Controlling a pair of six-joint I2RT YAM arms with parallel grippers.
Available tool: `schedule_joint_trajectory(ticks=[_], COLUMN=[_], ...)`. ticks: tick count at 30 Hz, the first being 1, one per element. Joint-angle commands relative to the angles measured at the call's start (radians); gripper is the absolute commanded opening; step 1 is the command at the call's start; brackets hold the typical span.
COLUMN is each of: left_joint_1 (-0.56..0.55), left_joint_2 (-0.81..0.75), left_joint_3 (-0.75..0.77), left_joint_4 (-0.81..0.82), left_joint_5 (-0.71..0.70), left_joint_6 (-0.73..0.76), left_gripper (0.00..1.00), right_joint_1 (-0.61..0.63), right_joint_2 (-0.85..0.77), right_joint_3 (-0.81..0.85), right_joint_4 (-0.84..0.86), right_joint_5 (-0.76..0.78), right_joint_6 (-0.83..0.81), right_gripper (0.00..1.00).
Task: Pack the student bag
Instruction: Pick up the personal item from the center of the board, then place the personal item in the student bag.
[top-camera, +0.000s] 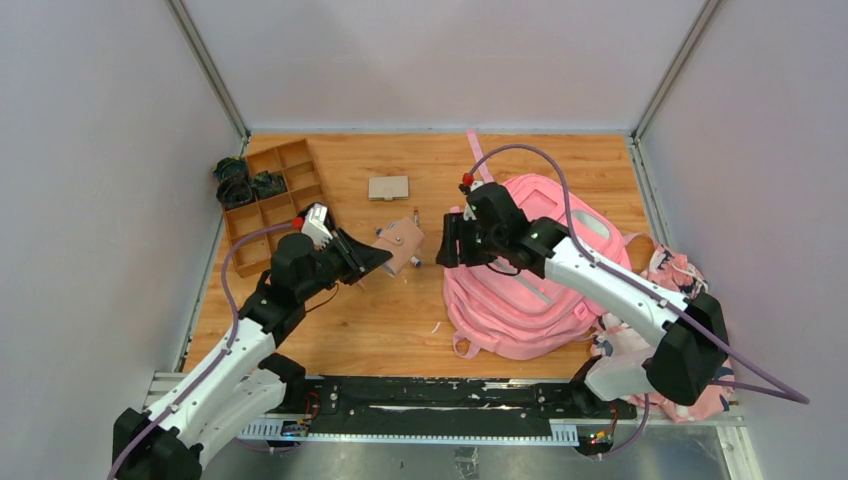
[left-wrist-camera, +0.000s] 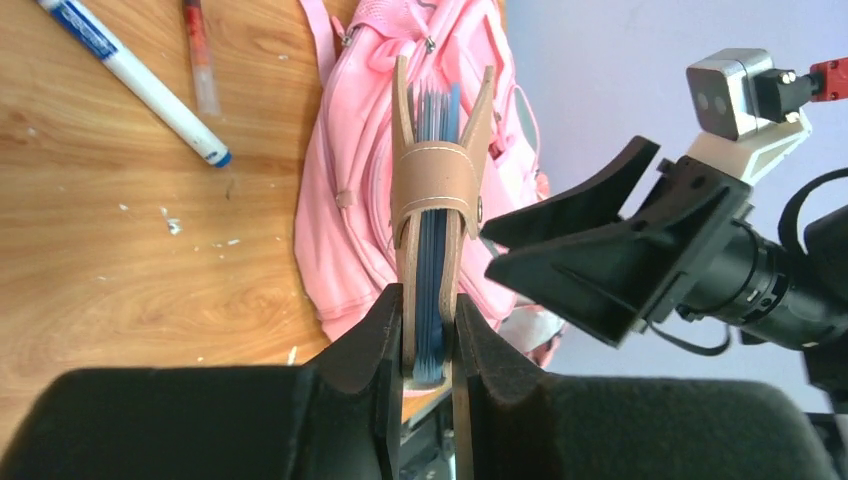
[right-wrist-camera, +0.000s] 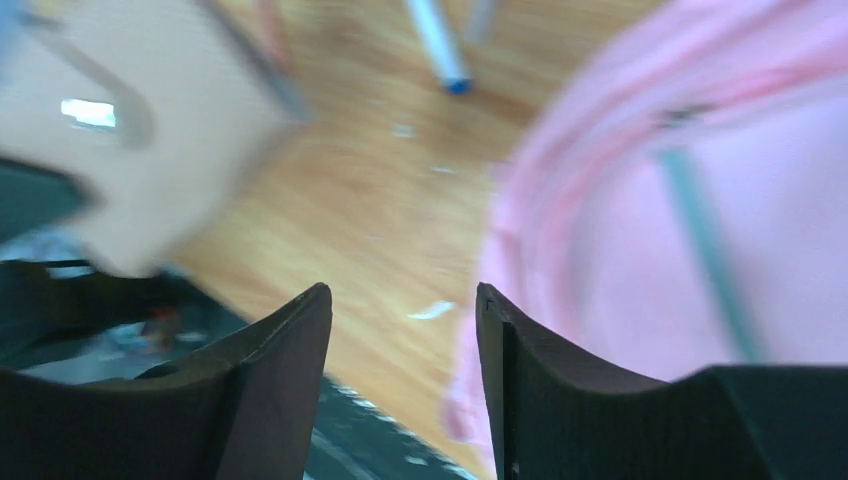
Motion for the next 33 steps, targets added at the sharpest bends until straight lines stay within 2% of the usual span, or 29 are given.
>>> schedule_joint_trajectory(ticks=[1, 5, 9, 14, 17, 26, 31, 33], left_joint_1=[0.001, 0.001, 0.001, 0.001, 0.001, 0.001, 0.001, 0.001], left_joint_2=[-0.008, 0.052, 0.071, 0.084, 0.094, 0.093, 0.089, 0.088], left_joint_3=[0.129, 0.171, 0.131, 0.109, 0.105, 0.085, 0.077, 0.072], left_joint_4=[-0.239, -0.337, -0.273, -0.229, -0.217, -0.194, -0.190, -0.182], left_joint_5=[0.018, 0.035, 0.053, 0.069, 0.079, 0.099, 0.109, 0.110], left_joint_6=[0.203, 0.291, 0.264, 0.245, 0.246, 0.233, 0.229, 0.227], left_gripper=[0.00, 0.00, 0.00, 0.00, 0.00, 0.00, 0.00, 0.00], right_joint_1=[-0.011, -0.011, 0.008, 0.100, 0.144, 0.146, 0.151, 0.152], right_joint_2=[-0.007, 0.010, -0.010, -0.044, -0.033, 0.095, 0.111, 0.086], right_joint_3=[0.049, 0.024, 0.008, -0.009, -0.021, -0.059, -0.048, -0.040], right_joint_4=[-0.438, -0.483, -0.462, -0.433, -0.413, -0.364, -0.372, -0.383], right_joint_5=[0.387, 0.408, 0.327, 0.300, 0.312, 0.426, 0.437, 0.469], right_joint_6=[-0.352, -0.456, -0.477, -0.469, -0.451, -0.444, -0.433, -0.422], right_gripper=[0.58, 0.55, 0.51, 0.47, 0.45, 0.45, 0.39, 0.28])
